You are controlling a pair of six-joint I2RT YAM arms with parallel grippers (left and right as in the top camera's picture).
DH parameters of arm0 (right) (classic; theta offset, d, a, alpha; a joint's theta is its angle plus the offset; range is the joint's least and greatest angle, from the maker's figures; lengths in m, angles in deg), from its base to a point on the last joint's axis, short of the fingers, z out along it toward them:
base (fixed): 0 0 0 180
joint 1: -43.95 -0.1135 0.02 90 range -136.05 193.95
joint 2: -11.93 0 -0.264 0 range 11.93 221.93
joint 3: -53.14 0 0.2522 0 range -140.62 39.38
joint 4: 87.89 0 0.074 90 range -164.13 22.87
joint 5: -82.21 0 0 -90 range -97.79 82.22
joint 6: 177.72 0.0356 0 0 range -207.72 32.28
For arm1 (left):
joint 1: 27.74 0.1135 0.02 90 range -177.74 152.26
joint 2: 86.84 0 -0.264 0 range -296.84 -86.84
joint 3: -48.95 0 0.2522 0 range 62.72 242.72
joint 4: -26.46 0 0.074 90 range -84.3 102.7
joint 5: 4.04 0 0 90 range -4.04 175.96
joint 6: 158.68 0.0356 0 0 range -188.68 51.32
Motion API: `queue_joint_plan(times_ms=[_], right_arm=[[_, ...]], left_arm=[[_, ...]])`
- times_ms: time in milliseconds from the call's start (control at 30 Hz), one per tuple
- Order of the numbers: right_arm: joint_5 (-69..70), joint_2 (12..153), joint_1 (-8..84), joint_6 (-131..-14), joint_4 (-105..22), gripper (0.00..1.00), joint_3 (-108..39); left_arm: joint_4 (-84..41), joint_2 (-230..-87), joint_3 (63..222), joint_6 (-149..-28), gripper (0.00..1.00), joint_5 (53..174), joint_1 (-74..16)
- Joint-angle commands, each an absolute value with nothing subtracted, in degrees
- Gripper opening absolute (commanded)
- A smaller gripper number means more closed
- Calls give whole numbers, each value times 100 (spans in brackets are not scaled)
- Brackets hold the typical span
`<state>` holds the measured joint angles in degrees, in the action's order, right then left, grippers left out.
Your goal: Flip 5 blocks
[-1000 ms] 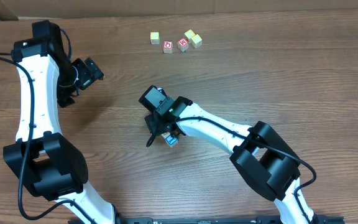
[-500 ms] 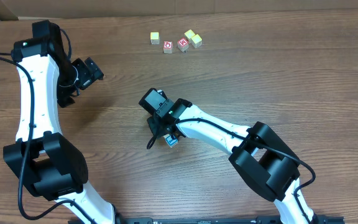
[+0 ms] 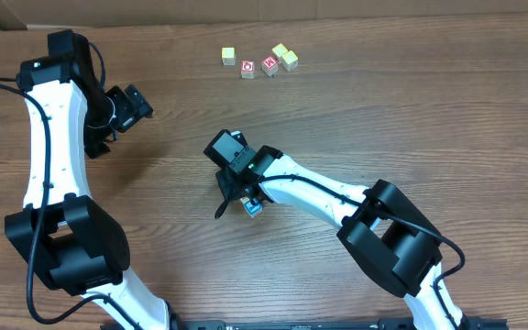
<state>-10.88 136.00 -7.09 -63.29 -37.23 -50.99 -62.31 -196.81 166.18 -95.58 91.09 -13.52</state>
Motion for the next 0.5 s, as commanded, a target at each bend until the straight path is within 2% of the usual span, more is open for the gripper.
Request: queue_joint_plan(times_ms=[0, 67, 200, 233, 333, 467], right_arm=[[-1225, 13626, -729, -6235, -3762, 36, -5057], [-1225, 13626, -729, -6235, -3756, 29, -5057], [-1228, 13626, -729, -6238, -3749, 28, -5057], [-1247, 13626, -729, -6235, -3769, 30, -5057], [-1313, 13626, -729, -6238, -3762, 49, -5057], [-1311, 13613, -729, -6238, -3749, 56, -5103]], left_arm=[[-6204, -19589, 16670, -9551, 100, 9041, -1404], [-6204, -19589, 16670, -9551, 100, 9041, -1404], [-6204, -19589, 16670, -9551, 100, 9041, -1404], [-6204, -19589, 16670, -9551, 100, 9041, -1404], [-6204, -19589, 16670, -9551, 100, 9041, -1404], [-6204, -19589, 16670, -9551, 100, 9041, -1404]])
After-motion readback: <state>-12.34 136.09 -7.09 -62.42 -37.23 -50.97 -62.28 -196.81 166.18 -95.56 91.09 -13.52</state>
